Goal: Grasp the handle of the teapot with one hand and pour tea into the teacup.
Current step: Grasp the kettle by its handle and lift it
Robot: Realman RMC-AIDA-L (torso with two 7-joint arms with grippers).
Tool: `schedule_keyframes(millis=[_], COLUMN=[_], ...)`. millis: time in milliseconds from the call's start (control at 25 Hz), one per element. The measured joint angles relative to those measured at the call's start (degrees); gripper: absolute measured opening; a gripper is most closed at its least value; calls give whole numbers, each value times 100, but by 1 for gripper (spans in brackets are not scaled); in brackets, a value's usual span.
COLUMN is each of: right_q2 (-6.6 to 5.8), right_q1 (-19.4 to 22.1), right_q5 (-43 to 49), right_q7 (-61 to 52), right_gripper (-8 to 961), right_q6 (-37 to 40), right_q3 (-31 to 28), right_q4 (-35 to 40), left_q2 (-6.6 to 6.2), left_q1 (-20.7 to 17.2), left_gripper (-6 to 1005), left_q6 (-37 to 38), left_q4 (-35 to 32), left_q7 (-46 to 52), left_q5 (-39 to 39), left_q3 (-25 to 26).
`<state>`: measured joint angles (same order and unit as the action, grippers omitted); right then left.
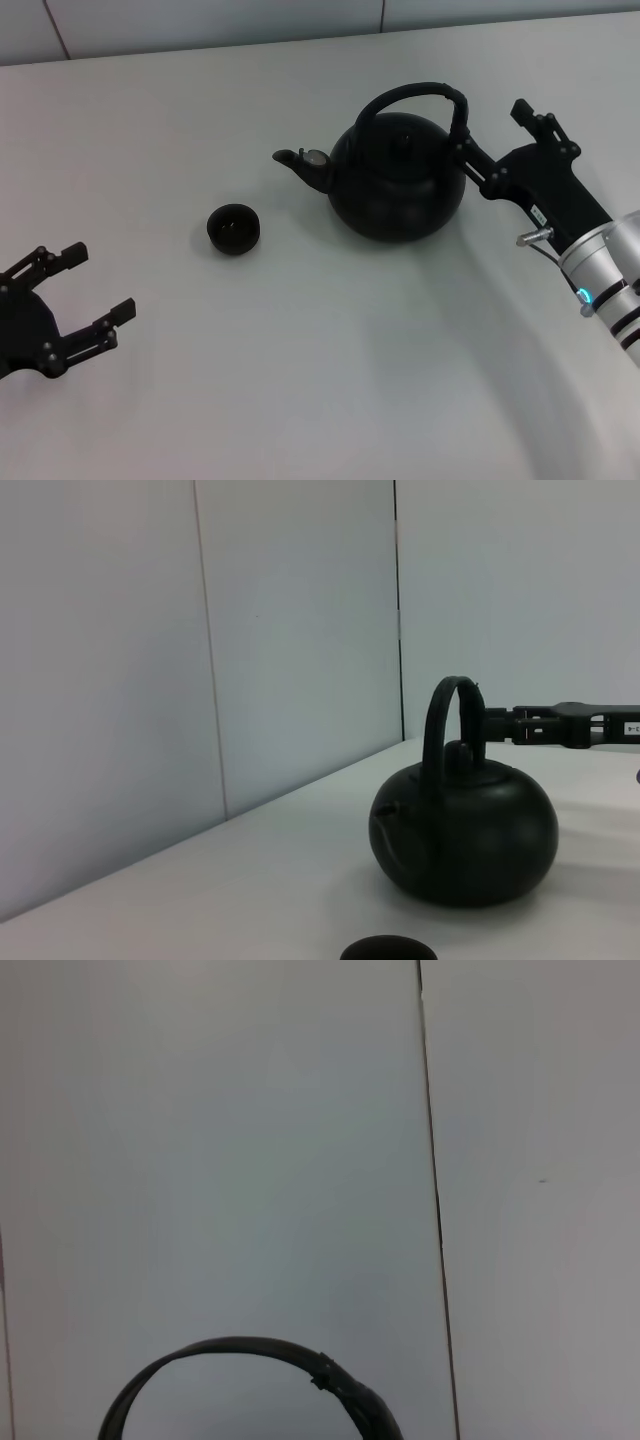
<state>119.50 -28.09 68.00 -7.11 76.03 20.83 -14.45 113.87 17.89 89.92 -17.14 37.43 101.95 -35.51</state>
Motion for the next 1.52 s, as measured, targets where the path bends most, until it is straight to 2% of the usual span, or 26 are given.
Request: schedule_keyframes(millis=[1200,1520], right_q2=[0,-6], right_q1=[-261,-287], right_q5=[33,43], right_q7=[-17,-13], right_gripper=[820,782], right_q6=[-397,-476], right_q3=[-132,-107], right_q4=[224,239], left_q2=[48,60], left_q1=[-28,-51], left_gripper=[848,848], left_q6=[26,26], left_q4=[0,0], left_q7=[-31,-44], left_q5=[0,-6], left_q3=[148,172])
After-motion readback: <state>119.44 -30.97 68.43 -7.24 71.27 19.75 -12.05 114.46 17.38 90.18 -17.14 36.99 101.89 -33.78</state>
